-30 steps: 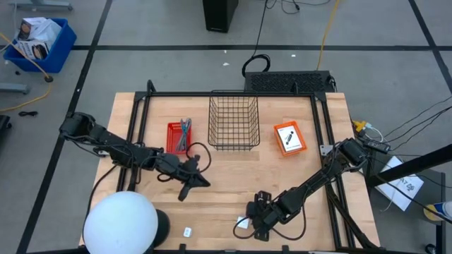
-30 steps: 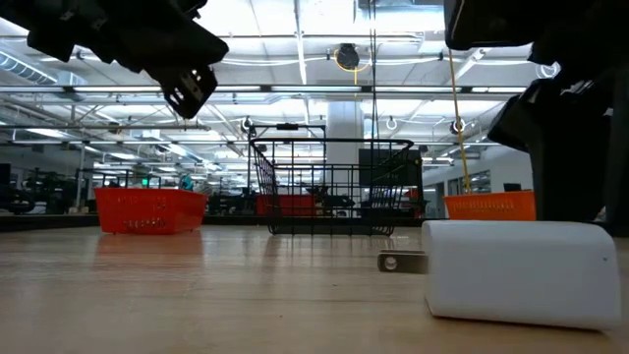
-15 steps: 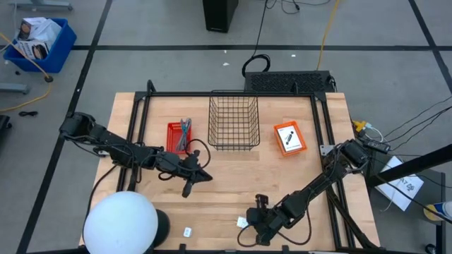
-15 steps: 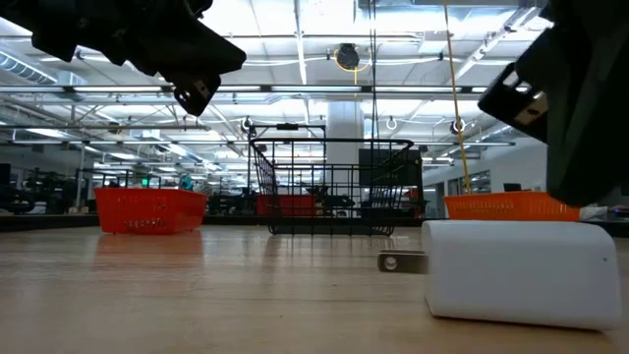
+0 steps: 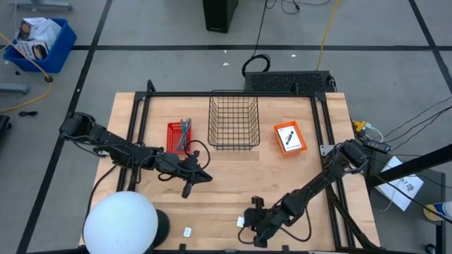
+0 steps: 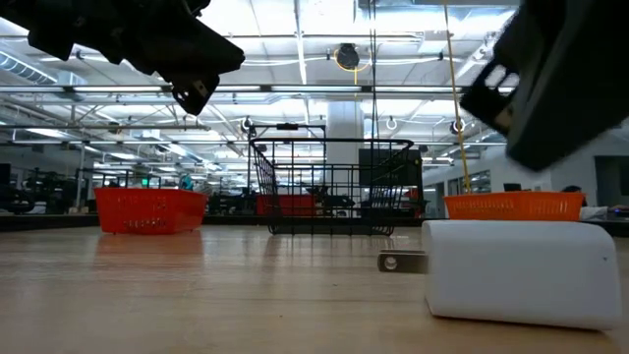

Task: Pick and place items into bin
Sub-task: Put the right white charger adapter into the wire basket

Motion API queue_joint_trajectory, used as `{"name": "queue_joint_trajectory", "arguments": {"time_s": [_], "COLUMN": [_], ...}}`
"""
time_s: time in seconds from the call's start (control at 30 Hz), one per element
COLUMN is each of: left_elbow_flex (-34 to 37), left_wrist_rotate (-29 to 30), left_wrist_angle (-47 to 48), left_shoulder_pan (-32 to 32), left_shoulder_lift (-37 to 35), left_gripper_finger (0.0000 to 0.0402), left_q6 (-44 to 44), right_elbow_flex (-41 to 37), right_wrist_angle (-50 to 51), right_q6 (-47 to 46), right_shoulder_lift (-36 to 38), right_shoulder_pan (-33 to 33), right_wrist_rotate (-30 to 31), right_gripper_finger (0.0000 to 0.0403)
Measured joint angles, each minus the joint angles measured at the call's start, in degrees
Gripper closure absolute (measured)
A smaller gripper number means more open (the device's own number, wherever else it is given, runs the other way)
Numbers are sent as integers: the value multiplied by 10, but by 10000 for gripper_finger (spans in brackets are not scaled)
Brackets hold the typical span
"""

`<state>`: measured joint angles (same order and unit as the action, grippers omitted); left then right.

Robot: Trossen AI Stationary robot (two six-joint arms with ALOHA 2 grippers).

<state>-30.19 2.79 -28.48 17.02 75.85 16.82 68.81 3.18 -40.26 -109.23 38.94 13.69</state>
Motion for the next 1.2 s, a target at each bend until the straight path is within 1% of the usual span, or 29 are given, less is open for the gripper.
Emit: {"name": "queue_joint_trajectory", "arguments": {"time_s": [0.23,0.47,0.6,0.87,0.93,1.1,1.2], "left_elbow_flex": [0,0,0,0,0,0,0], "left_wrist_rotate": [1,3,3,3,3,3,3], "left_wrist_angle": [0,0,0,4,4,4,5], "left_shoulder_pan": [0,0,0,0,0,0,0], "left_shoulder_lift": [0,0,0,0,0,0,0], "left_gripper_finger": [371,371,371,371,371,371,371], "left_q6": [-1,-2,-2,-2,-2,-2,-2], "right_elbow_flex": [-48,-77,-89,-91,-91,-93,-96], "right_wrist_angle": [-80,-89,-87,34,65,165,199], "right_q6": [-11,-41,-42,-40,-35,-36,-28], "right_shoulder_lift": [-1,1,2,21,36,92,118], "right_shoulder_pan": [-7,-20,-29,-51,-59,-71,-72], "right_wrist_rotate": [-4,-15,-15,-14,-12,28,26], "right_gripper_finger": [403,403,403,403,403,403,403]}}
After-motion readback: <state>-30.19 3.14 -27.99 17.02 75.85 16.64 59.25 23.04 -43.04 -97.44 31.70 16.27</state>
